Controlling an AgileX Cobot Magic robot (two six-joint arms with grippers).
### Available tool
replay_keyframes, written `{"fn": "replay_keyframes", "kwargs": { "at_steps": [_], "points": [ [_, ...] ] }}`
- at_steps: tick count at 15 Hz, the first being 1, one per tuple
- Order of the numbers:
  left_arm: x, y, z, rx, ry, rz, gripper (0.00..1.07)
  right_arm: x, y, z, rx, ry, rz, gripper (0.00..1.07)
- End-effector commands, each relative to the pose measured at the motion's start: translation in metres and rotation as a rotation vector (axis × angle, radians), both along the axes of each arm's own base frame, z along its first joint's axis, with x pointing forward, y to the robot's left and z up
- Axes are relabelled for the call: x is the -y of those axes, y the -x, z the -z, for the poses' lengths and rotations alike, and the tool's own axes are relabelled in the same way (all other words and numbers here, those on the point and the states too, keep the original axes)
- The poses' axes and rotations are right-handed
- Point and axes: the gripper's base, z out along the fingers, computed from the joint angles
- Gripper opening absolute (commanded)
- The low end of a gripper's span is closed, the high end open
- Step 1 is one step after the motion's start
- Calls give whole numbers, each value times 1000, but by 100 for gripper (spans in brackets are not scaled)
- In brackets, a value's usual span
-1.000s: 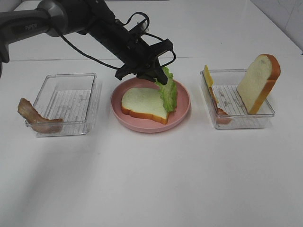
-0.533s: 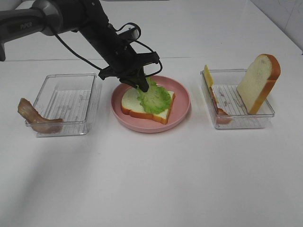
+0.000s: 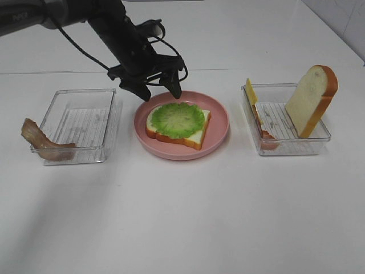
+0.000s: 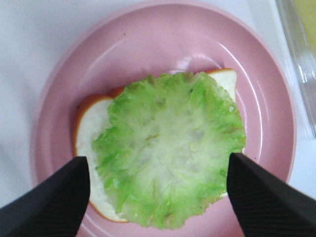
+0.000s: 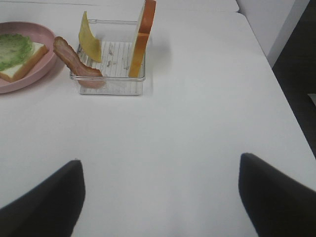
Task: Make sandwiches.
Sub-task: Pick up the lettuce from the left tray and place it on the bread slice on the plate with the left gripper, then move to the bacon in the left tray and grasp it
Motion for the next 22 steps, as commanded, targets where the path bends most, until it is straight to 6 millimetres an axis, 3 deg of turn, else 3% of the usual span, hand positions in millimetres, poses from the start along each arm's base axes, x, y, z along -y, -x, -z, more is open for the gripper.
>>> {"fn": "replay_keyframes", "kwargs": {
  "at_steps": [1, 2, 6, 9, 11, 15, 18, 19, 22],
  "points": [
    [-6, 4, -37, 85, -51, 16, 74, 0, 1, 0, 20, 6, 0, 80],
    [-15, 9, -60, 124, -117, -5, 74, 0, 1, 0, 20, 6, 0, 80],
    [-45, 26, -104, 136, -339, -86, 74, 0, 1, 0, 20, 6, 0, 80],
    [-65, 29, -129, 153, -304, -163, 74, 0, 1, 0, 20, 6, 0, 80],
    [-95, 35, -160, 178, -243, -244, 74, 0, 1, 0, 20, 6, 0, 80],
    [-132, 66, -179, 149, -264, -303, 74, 0, 1, 0, 20, 6, 0, 80],
    [-153, 98, -180, 97, -293, -335, 69, 0, 1, 0, 20, 6, 0, 80],
    [-171, 122, -182, 80, -334, -363, 69, 0, 1, 0, 20, 6, 0, 80],
    [-192, 147, -180, 53, -378, -421, 69, 0, 1, 0, 20, 6, 0, 80]
  ]
}}
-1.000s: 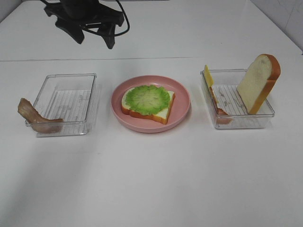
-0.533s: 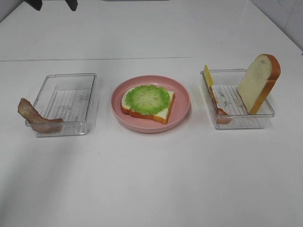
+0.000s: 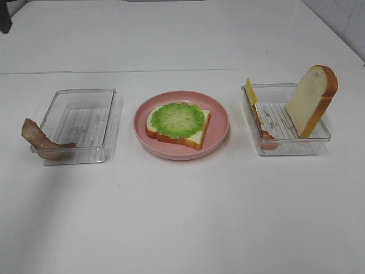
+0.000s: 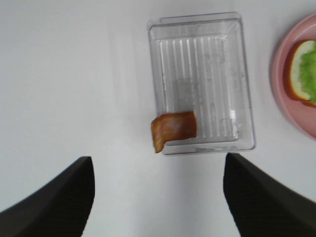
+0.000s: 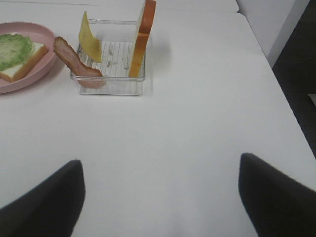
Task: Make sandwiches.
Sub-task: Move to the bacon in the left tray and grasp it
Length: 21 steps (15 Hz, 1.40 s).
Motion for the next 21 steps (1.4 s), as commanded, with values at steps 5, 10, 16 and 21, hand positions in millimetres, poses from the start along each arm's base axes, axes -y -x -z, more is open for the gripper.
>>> {"fn": "replay_keyframes", "kwargs": {
  "at_steps": [5, 10, 16, 21],
  "points": [
    [-22, 29, 43, -147, -23, -85, 69, 0, 1, 0, 20, 6, 0, 80],
    [-17, -4, 97, -147, 12, -93, 69, 0, 1, 0, 20, 6, 0, 80],
    [-8, -33, 159, -212, 76, -104, 64, 0, 1, 0, 20, 6, 0, 80],
    [-6, -42, 190, -243, 86, -109, 62, 0, 1, 0, 20, 6, 0, 80]
  ]
}}
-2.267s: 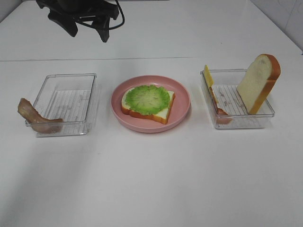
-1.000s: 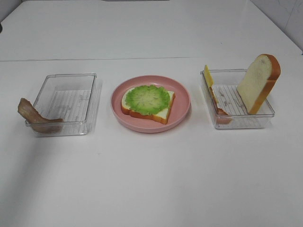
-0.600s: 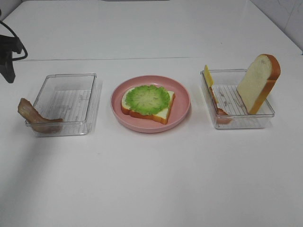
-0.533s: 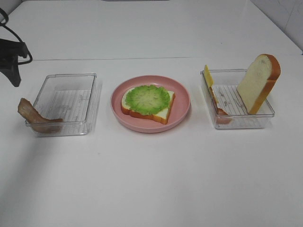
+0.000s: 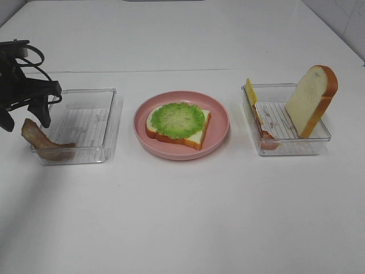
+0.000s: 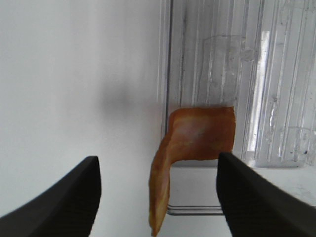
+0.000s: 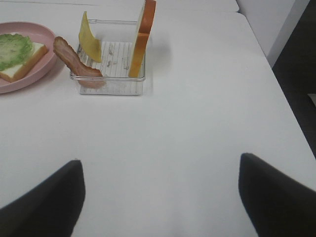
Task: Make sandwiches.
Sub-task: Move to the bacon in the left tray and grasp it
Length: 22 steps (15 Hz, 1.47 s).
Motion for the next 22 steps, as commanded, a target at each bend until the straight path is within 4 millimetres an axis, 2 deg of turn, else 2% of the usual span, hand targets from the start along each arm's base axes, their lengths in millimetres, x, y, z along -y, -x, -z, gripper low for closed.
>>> {"fn": "replay_keyframes", "kwargs": {
  "at_steps": [1, 5, 7, 11, 17, 18, 22],
  "points": [
    [0, 0, 10, -20, 4, -4, 62, 0, 1, 0, 20, 6, 0, 80],
    [1, -2, 18, -26, 11, -10, 61, 0, 1, 0, 20, 6, 0, 80],
    [2, -5, 19, -6, 21, -18, 54, 0, 1, 0, 20, 6, 0, 80],
    [3, -5, 19, 3, 28, -23, 49, 0, 1, 0, 20, 6, 0, 80],
    [3, -5, 19, 0, 33, -26, 27, 0, 1, 0, 20, 6, 0, 80],
    [3, -6, 19, 9, 33, -26, 18, 0, 1, 0, 20, 6, 0, 80],
    [4, -8, 18, 30, 38, -28, 0, 0, 1, 0, 20, 6, 0, 80]
  ]
}}
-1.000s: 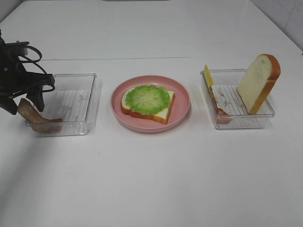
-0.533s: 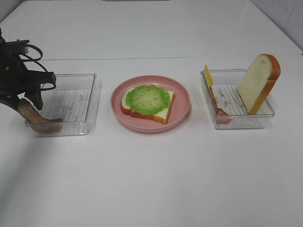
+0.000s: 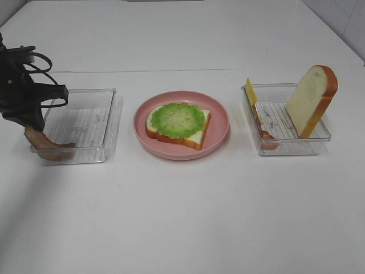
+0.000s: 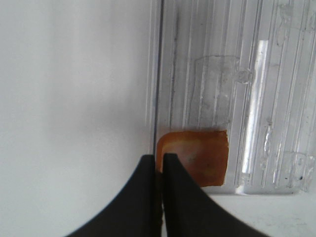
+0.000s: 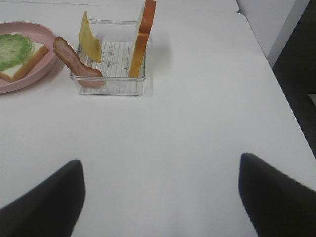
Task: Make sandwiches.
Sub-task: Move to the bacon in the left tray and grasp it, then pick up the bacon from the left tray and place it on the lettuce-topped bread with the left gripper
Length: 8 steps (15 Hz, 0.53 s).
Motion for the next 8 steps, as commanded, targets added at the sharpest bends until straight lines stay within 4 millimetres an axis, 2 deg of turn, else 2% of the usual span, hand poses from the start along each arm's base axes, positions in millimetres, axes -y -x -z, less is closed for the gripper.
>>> {"fn": "replay_keyframes", "kwargs": {
  "at_steps": [1, 8],
  "points": [
    [2, 1, 2, -2, 11, -6, 0, 0, 1, 0, 20, 6, 0, 80],
    [3, 4, 2, -27, 19, 23, 0, 0, 1, 0, 20, 6, 0, 80]
  ]
}}
